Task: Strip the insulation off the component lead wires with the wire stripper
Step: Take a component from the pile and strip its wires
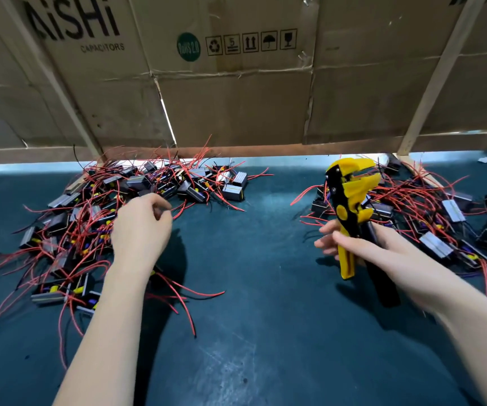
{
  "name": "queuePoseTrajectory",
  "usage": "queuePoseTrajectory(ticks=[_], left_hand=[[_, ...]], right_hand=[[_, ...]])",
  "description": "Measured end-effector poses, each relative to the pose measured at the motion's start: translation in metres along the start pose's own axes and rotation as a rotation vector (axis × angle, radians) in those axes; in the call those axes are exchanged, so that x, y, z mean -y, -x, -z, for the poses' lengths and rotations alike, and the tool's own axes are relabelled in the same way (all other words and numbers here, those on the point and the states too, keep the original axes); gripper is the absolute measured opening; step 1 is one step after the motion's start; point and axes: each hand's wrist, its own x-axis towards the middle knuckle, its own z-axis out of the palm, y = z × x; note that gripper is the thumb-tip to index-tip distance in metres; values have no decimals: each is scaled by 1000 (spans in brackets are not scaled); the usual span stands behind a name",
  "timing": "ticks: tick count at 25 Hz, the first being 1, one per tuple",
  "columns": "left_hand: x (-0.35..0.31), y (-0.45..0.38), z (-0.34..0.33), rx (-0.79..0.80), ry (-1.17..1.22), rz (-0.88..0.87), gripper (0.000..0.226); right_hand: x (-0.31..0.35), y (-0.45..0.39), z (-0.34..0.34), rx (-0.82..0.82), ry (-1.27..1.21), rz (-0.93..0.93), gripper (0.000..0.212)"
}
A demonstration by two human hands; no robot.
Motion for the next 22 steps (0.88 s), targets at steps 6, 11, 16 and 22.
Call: queuePoseTrajectory(ticks=[6, 11, 16, 22], left_hand=[[21, -3, 45, 452, -217, 274, 54], [3, 7, 36, 606, -185, 16, 27], [-24, 21, 10, 746, 118, -458, 30], [-40, 34, -18, 394, 303, -617, 23]], right_hand=[[13, 11, 1, 111, 70, -102, 43], [13, 5, -16, -7, 236, -108, 52], [12, 3, -13, 49, 243, -81, 60], [-2, 0, -18, -95, 245, -20, 35]])
